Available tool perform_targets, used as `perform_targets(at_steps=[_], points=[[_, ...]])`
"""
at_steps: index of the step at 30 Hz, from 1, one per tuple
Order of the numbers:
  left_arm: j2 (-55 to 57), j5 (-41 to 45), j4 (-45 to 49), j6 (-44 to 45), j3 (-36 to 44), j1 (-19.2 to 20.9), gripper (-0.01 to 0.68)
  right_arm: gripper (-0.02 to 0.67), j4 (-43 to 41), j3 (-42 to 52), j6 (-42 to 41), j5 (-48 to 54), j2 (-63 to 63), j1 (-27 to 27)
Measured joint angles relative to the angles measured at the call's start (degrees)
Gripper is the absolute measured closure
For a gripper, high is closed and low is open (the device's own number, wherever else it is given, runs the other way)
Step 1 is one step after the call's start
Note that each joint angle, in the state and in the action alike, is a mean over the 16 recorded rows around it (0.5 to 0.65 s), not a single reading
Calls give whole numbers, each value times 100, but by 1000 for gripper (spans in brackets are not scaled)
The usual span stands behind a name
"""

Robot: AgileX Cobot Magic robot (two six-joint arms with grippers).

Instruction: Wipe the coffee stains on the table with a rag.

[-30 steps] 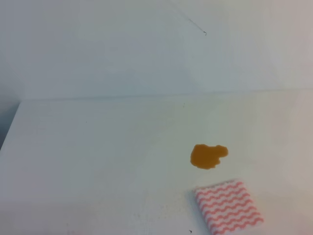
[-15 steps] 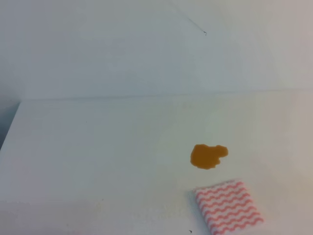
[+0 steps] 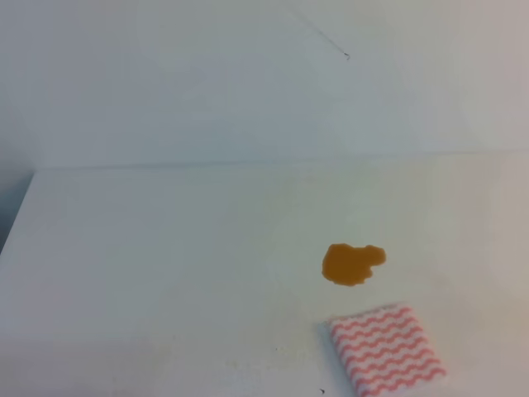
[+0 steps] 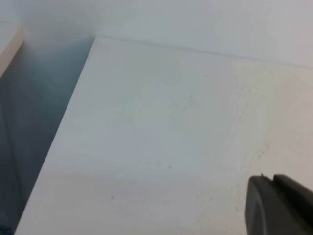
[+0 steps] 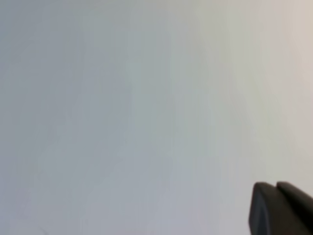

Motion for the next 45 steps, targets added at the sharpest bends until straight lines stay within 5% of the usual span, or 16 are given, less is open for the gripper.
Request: perform_targets(at_steps=[10, 20, 27, 35, 45], points=[[10, -6, 0, 0, -16, 0, 673, 652, 108, -1570, -277, 3108, 663, 0], [10, 0, 0, 0, -16, 0, 673, 652, 1066, -3186, -1381, 5653, 3023, 26], [0, 12, 0, 0, 0, 0, 672, 651, 2626, -3388, -2956, 5769, 4993, 436], [0, -6, 0, 0, 0, 0, 673, 618, 3454, -3443, -4263, 5121, 6853, 1704], [0, 0, 0, 0, 0, 0, 673, 321, 3239, -4070, -4864, 4448, 8886, 3029]])
